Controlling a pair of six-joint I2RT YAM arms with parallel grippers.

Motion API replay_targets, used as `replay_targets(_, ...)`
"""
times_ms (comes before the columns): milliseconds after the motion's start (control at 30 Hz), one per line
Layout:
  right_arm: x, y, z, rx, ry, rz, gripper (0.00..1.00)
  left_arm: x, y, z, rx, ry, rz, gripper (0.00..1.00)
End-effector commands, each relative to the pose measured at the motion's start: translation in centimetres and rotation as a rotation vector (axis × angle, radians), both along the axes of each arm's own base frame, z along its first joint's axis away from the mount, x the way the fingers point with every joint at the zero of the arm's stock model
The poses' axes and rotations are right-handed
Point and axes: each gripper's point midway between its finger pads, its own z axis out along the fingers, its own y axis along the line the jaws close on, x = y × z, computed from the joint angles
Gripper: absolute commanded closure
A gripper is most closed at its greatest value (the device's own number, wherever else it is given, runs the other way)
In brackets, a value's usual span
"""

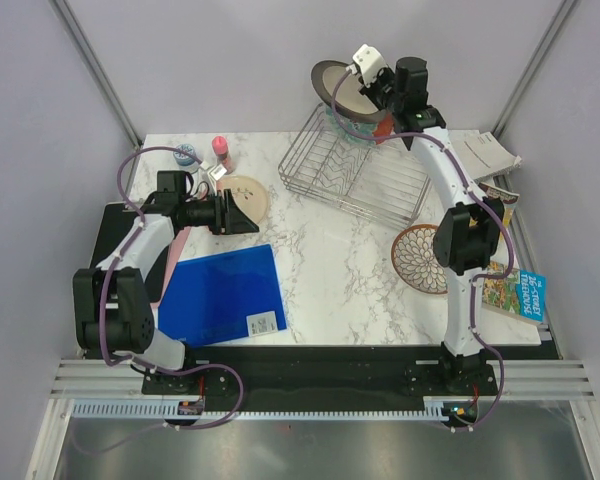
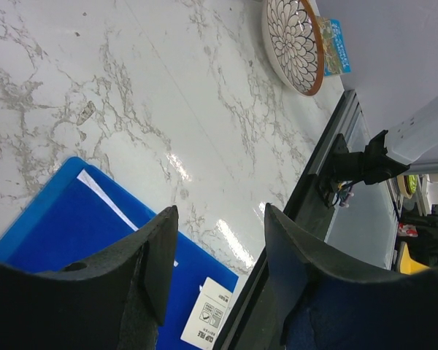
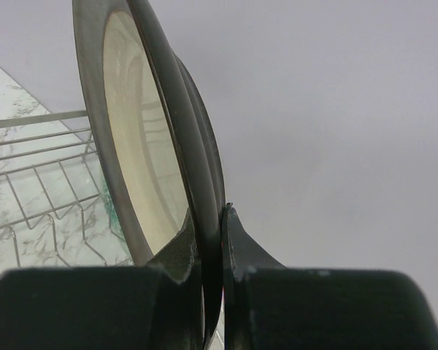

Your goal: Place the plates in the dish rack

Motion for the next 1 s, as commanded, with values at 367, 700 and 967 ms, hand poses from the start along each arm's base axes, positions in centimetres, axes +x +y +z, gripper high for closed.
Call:
replay_targets(367, 1.8, 0.2, 6.2, -0.043, -0.281, -0.026, 1.00, 0.7, 0.0, -0.5, -0.006, 0.014, 0.014, 0.43)
replay_targets(700, 2.9, 0.2, 5.2, -0.069, -0.292, -0.037, 1.00, 0.6, -0.1, -0.7, -0.014, 0.034, 0.014, 0.43)
replay_targets(967, 3.3, -0.3, 4.7, -0.108, -0.308, -0.047, 1.00, 1.1, -0.1, -1.1, -0.016, 0.051, 0.014, 0.43)
